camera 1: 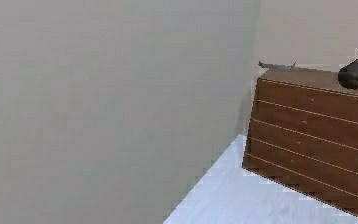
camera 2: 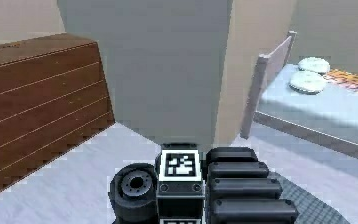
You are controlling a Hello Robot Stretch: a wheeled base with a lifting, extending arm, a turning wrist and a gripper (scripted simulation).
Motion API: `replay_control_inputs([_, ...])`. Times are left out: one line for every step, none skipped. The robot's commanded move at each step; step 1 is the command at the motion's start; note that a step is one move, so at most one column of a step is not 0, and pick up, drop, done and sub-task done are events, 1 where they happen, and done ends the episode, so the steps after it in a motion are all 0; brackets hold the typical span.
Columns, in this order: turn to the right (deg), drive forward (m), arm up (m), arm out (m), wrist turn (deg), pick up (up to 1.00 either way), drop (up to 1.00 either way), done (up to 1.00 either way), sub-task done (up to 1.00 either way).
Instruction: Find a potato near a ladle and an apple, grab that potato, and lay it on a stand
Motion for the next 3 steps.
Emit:
replay_control_inputs([-45.0, 0.00, 0.00, 0.00, 0.0, 0.00, 0.00, 0.00, 0.00])
replay_control_inputs([-21.0, 0.00, 0.00, 0.00, 0.0, 0.00, 0.00, 0.00, 0.00])
replay_control_inputs([45.0, 0.00, 0.00, 0.00, 0.0, 0.00, 0.00, 0.00, 0.00])
